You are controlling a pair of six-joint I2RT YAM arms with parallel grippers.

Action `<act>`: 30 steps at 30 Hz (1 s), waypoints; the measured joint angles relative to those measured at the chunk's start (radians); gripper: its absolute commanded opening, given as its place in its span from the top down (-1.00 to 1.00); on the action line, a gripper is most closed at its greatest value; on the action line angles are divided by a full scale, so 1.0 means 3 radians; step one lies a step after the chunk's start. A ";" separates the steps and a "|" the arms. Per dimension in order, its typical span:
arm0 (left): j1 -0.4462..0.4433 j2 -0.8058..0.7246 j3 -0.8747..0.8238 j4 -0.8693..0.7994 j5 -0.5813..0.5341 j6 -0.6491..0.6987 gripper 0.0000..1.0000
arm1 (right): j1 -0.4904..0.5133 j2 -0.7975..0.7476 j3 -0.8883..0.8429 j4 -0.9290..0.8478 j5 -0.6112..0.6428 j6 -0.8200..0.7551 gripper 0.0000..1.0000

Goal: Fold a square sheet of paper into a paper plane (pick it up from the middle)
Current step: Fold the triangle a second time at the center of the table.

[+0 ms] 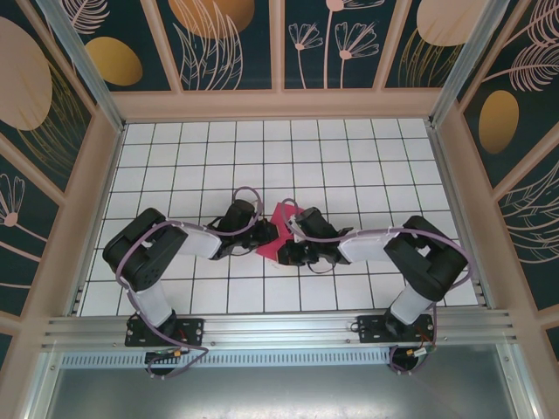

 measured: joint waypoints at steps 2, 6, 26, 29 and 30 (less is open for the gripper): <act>0.0000 -0.0004 -0.0006 0.0000 0.0001 0.0000 0.70 | 0.0000 0.0050 -0.0013 0.0050 -0.0008 0.0034 0.80; 0.0000 -0.0009 -0.0014 0.0004 0.0000 0.0000 0.70 | 0.0000 0.0107 -0.0048 0.0198 -0.0080 0.0103 0.81; -0.0006 -0.0053 -0.0057 -0.0006 -0.0005 0.0001 0.70 | -0.0006 -0.0506 0.0187 -0.0150 0.0034 0.0132 0.79; -0.0006 -0.0053 -0.0057 -0.0008 -0.0005 0.0001 0.69 | -0.0006 -0.0429 0.0188 -0.0145 0.0025 0.0135 0.80; -0.0006 -0.0053 -0.0057 -0.0008 -0.0005 0.0001 0.70 | -0.0006 -0.0385 0.0187 -0.0145 0.0025 0.0137 0.80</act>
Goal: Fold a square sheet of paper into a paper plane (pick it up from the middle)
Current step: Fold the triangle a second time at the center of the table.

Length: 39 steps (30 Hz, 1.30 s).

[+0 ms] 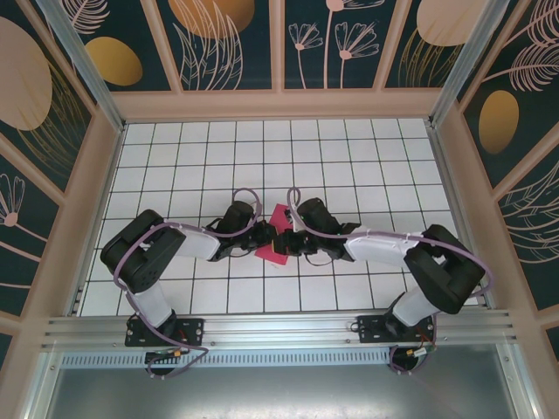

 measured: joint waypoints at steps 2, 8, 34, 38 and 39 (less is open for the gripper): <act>0.0000 0.0000 0.0000 0.0000 0.0001 0.0000 0.70 | 0.0000 0.0093 -0.0018 0.0003 -0.0003 0.0009 0.80; 0.0000 0.0000 0.0000 0.0000 0.0003 0.0000 0.70 | 0.0000 0.0412 -0.0212 0.0111 -0.0067 0.0037 0.80; 0.0000 -0.0043 -0.0024 -0.0045 0.0001 0.0000 0.69 | -0.0113 0.0352 -0.0064 0.0003 0.0062 0.0095 0.83; -0.0003 -0.0047 -0.0025 -0.0046 -0.0004 0.0000 0.69 | -0.0135 0.0511 -0.0056 0.0048 0.0042 0.0104 0.83; -0.0003 -0.0047 -0.0027 -0.0047 -0.0011 0.0000 0.69 | -0.0135 0.0514 -0.0056 0.0052 0.0042 0.0104 0.82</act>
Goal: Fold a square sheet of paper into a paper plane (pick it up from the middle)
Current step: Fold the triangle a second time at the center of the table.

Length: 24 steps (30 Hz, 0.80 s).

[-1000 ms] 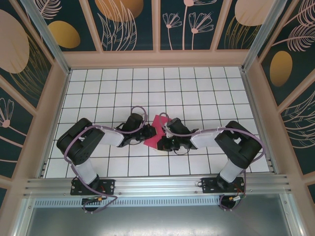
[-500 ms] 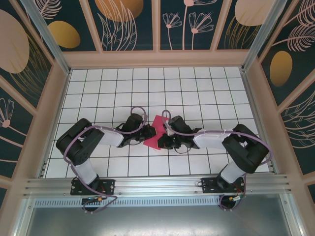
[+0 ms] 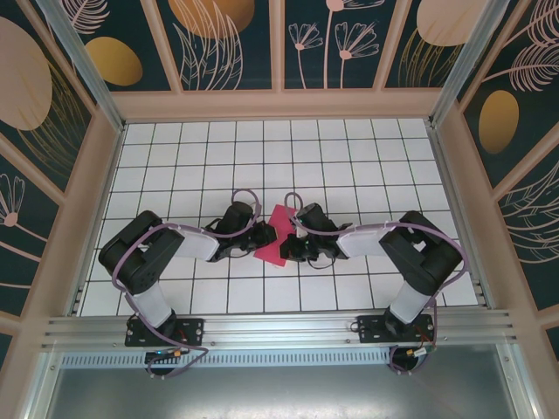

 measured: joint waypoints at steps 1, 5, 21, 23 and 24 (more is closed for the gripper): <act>-0.0001 0.0000 0.0000 0.0000 -0.0001 0.0000 0.69 | 0.0000 0.0000 0.0000 -0.0001 0.0000 0.0000 0.82; -0.0001 -0.0003 0.0000 0.0000 -0.0006 0.0000 0.69 | -0.0004 -0.0034 0.0014 -0.0058 0.0028 -0.0013 0.81; -0.0008 -0.0022 0.0000 -0.0050 -0.0019 0.0001 0.69 | -0.0134 -0.0061 0.0291 -0.0229 0.0237 -0.0066 0.84; -0.0009 -0.0023 0.0000 -0.0052 -0.0018 0.0001 0.66 | -0.0151 0.0036 0.0282 -0.0234 0.0285 -0.0076 0.84; -0.0010 -0.0023 0.0005 -0.0057 -0.0015 0.0003 0.65 | -0.0156 0.0071 0.0273 -0.0243 0.0303 -0.0089 0.85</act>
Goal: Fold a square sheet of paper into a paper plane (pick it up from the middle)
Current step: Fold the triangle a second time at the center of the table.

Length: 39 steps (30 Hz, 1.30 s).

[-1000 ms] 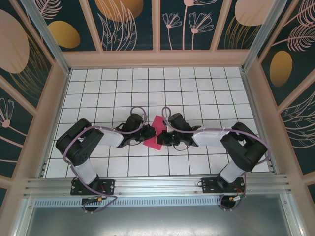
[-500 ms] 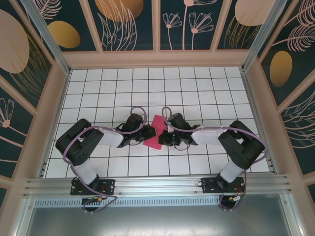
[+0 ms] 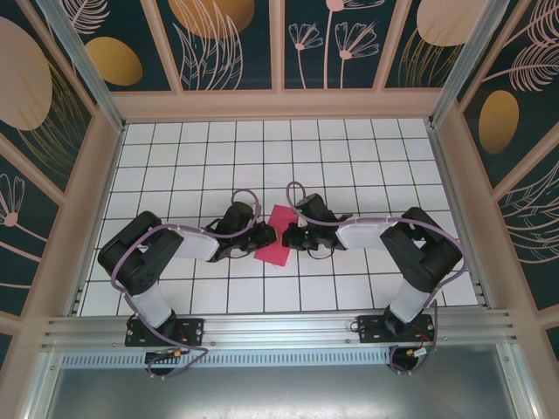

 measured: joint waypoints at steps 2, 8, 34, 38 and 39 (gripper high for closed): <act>0.0000 -0.0019 0.0014 -0.0050 -0.0005 0.0008 0.63 | -0.0009 0.0031 -0.0004 0.0014 0.0005 -0.0008 0.85; 0.0000 -0.0249 0.0024 -0.0276 -0.0009 0.0024 0.59 | -0.0009 0.0033 -0.0005 0.0032 0.0008 -0.0009 0.85; -0.0212 -0.0215 0.0081 -0.0505 -0.0423 -0.0150 0.89 | -0.0009 0.0033 -0.0060 0.0154 -0.0005 -0.0008 0.85; -0.0211 -0.0126 0.0142 -0.0504 -0.0554 -0.0148 0.89 | -0.0009 0.0033 -0.0079 0.0193 -0.0014 -0.0009 0.85; -0.0211 -0.0121 0.0145 -0.0504 -0.0582 -0.0148 0.90 | -0.0009 0.0033 -0.0080 0.0196 -0.0014 -0.0009 0.86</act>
